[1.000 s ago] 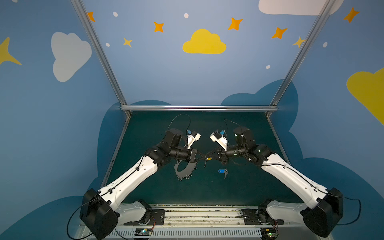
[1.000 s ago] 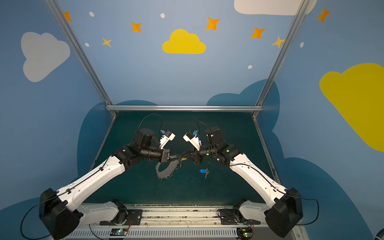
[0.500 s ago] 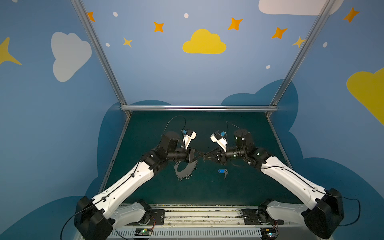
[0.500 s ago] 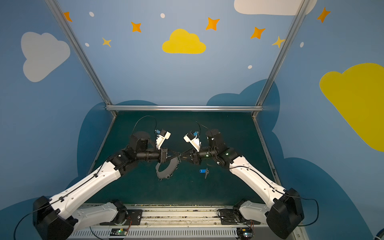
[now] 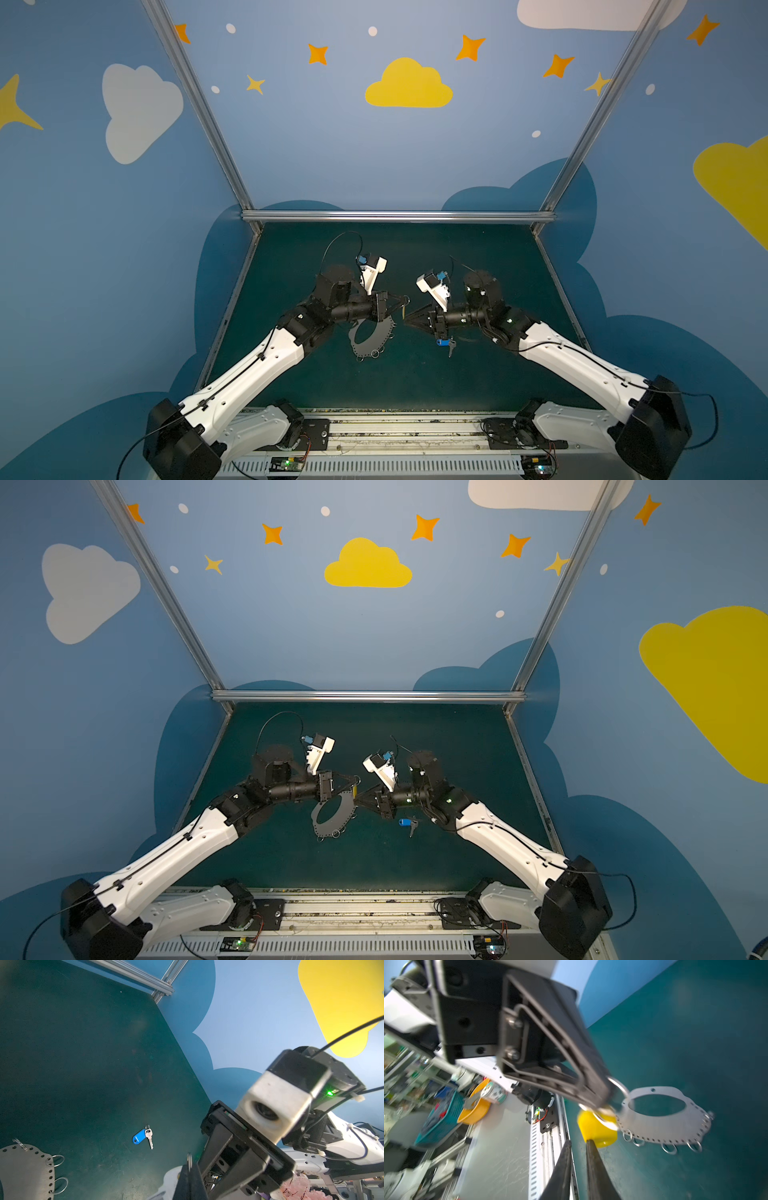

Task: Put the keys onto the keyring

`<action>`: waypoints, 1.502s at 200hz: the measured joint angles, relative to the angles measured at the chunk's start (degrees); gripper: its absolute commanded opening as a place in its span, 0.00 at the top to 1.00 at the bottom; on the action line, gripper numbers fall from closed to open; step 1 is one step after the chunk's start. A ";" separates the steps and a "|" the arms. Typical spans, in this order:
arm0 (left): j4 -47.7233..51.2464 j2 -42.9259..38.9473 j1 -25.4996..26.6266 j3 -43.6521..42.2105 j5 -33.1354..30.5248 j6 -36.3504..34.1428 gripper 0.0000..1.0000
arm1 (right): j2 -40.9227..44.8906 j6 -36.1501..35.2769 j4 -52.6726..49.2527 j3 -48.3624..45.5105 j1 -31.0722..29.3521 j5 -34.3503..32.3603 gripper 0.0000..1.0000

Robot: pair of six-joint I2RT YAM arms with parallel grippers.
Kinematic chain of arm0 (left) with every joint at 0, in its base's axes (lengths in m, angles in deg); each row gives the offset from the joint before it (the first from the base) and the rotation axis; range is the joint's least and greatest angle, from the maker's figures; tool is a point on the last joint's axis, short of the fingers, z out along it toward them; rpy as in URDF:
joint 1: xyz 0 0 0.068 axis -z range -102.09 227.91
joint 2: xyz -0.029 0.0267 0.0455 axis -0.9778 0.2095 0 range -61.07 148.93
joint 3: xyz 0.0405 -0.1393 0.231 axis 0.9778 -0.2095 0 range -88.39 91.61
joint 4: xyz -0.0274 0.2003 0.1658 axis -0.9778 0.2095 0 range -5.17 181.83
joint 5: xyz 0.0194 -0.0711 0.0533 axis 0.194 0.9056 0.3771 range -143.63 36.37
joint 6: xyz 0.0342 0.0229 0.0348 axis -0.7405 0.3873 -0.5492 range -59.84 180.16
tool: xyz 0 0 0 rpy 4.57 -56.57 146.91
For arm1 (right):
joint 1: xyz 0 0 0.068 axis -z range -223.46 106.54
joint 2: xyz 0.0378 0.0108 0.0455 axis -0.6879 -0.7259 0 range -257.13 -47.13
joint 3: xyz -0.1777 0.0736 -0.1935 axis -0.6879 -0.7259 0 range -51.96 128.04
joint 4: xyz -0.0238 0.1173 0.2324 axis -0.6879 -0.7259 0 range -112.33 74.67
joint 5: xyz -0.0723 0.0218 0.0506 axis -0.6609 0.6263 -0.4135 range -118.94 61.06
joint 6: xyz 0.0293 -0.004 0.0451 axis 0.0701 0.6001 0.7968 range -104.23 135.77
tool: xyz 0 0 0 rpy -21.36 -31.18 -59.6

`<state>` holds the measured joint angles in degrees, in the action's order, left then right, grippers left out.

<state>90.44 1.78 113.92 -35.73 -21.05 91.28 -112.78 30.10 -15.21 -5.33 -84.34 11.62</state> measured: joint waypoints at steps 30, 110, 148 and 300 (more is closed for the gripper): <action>-1.99 -0.31 0.00 -1.29 -0.39 1.38 0.96 | 5.46 5.66 6.99 -5.11 1.09 -5.86 0.76; -7.23 -1.18 0.00 -4.46 -1.92 5.22 0.96 | -1.44 25.49 33.44 -12.98 1.51 -11.02 0.77; -7.72 -2.93 0.00 -5.07 -3.04 5.66 0.96 | -0.48 28.44 36.96 -13.22 2.32 -10.88 0.79; -10.84 -4.02 -0.11 -6.10 -5.92 7.56 0.96 | -5.07 30.60 42.01 -10.19 -2.08 -7.48 0.79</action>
<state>79.59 -2.24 113.81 -41.82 -26.98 98.84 -117.85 60.69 26.79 -15.51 -86.42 4.14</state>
